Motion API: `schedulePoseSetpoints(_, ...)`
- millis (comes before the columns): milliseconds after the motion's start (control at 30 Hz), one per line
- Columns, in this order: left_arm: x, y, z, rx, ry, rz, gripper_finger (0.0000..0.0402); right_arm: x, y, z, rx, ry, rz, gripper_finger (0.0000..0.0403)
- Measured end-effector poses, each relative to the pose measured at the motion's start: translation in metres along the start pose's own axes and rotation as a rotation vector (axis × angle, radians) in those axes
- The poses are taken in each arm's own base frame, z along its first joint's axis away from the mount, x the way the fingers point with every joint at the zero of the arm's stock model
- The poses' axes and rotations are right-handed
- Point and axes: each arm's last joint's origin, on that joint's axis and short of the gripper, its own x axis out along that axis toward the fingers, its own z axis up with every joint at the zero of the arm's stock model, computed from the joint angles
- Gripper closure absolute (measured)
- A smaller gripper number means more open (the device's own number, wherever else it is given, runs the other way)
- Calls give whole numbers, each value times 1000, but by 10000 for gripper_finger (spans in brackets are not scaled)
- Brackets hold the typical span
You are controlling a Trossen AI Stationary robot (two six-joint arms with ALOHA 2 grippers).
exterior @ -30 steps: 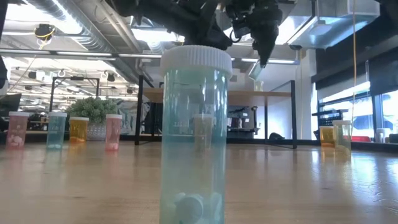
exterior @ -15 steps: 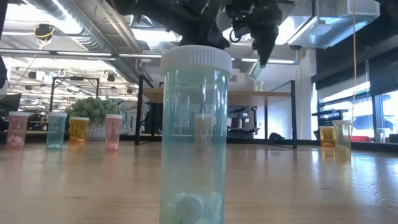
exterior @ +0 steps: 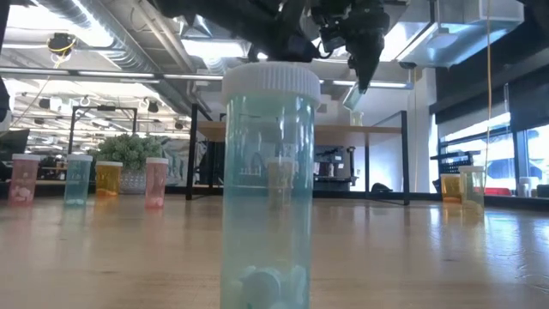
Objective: Pick and place medicine bottles onto shelf by color
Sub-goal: Put the top right blue medicine bottle on the shelf
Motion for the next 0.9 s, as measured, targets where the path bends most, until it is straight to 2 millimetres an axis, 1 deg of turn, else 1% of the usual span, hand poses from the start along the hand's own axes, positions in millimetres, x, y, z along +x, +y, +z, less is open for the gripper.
schedulePoseSetpoints(200, 0, 1, -1, -23, 15, 22, 280, 0, 0, 0, 0, 0, 0, 272)
schedulePoseSetpoints(433, 0, 1, -1, -11, 15, 25, 282, 0, 0, 0, 1, 0, 0, 272)
schedulePoseSetpoints(700, 0, 1, -1, -11, 15, 46, 317, 0, 0, 0, 1, 0, 0, 272)
schedulePoseSetpoints(800, 0, 2, -1, 1, 16, 59, 316, 0, 0, 0, 1, 0, 0, 272)
schedulePoseSetpoints(900, 0, 2, -1, 3, 14, 59, 306, 0, 0, 0, 1, 0, 0, 272)
